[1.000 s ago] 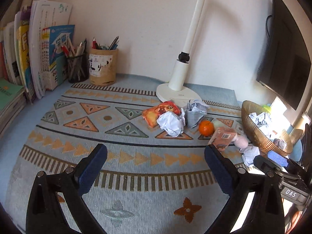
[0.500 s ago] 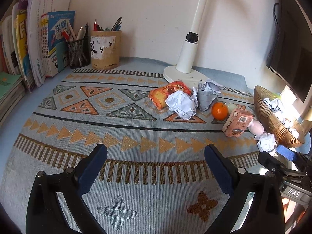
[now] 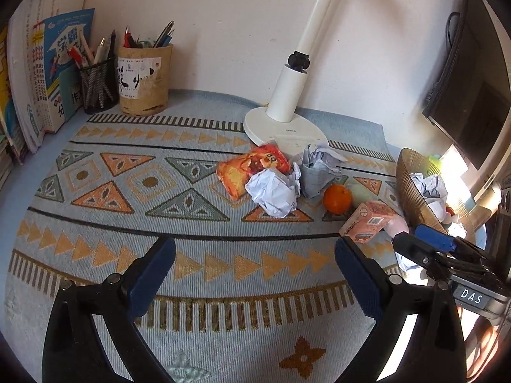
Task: Organize objects
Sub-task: 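Grasp a paper ball with the left gripper while the right grasps the pink capybara box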
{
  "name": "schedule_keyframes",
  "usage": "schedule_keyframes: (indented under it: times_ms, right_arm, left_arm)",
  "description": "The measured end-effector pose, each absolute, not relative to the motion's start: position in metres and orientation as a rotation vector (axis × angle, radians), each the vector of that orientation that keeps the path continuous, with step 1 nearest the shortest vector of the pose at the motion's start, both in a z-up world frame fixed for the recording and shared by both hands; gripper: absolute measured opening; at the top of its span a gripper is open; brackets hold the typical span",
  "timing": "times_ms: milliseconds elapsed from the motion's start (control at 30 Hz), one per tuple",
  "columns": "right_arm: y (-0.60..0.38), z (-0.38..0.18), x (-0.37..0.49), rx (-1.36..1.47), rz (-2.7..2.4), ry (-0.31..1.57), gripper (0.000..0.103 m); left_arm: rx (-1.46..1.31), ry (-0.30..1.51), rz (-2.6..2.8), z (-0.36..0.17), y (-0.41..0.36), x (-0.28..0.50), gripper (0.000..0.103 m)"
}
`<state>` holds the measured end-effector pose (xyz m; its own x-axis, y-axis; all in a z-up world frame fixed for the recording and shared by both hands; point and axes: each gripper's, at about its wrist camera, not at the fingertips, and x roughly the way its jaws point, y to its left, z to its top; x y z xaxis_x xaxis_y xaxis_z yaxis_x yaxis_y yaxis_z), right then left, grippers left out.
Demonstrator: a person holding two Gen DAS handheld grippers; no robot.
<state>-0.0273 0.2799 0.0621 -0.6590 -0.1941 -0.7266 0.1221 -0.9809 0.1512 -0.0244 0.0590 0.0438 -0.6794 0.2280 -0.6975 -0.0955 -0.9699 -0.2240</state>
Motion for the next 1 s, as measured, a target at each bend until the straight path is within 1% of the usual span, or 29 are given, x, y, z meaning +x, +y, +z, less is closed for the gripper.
schedule_keyframes:
  times_ms: [100,233,300,367,400,467,633,733,833,867,900,933,1000]
  right_arm:
    - [0.276,0.055,-0.055,1.232,-2.694,-0.166,0.073]
    - [0.273,0.048,-0.062,1.159,-2.61,-0.186,0.074]
    - [0.269,0.048,-0.052,1.132,-2.554,-0.132,0.074]
    - [0.266,0.044,-0.037,1.175,-2.507,-0.068,0.074]
    - [0.268,0.041,-0.029,1.204,-2.471,-0.066,0.074]
    - [0.274,0.032,-0.016,1.254,-2.398,-0.117,0.073]
    - [0.292,0.024,-0.011,1.337,-2.443,-0.249,0.074]
    - [0.282,0.018,-0.017,1.351,-2.411,-0.308,0.075]
    - [0.262,0.012,-0.027,1.378,-2.473,-0.235,0.076]
    - [0.257,0.012,-0.029,1.365,-2.505,-0.208,0.076]
    - [0.253,0.012,-0.032,1.369,-2.525,-0.19,0.076]
    - [0.249,0.01,-0.035,1.377,-2.538,-0.178,0.076]
    - [0.244,0.009,-0.039,1.359,-2.572,-0.138,0.076]
  left_arm:
    - [-1.199,-0.176,2.73,0.037,0.063,-0.052,0.1]
    - [-1.207,-0.247,2.725,0.03,0.057,-0.068,0.1]
    - [-1.205,-0.258,2.718,0.028,0.056,-0.07,0.1]
    - [-1.2,-0.227,2.72,0.028,0.059,-0.071,0.1]
    - [-1.199,-0.21,2.715,0.027,0.061,-0.071,0.1]
    - [-1.201,-0.183,2.693,0.025,0.066,-0.074,0.1]
    - [-1.223,-0.136,2.611,0.024,0.087,-0.086,0.099]
    - [-1.26,-0.1,2.572,0.02,0.1,-0.096,0.089]
    - [-1.279,-0.061,2.583,0.013,0.108,-0.104,0.082]
    - [-1.285,-0.068,2.58,0.011,0.108,-0.106,0.075]
    - [-1.29,-0.082,2.576,0.01,0.108,-0.108,0.072]
    - [-1.292,-0.095,2.578,0.008,0.108,-0.11,0.071]
    - [-1.277,-0.098,2.596,0.008,0.109,-0.111,0.06]
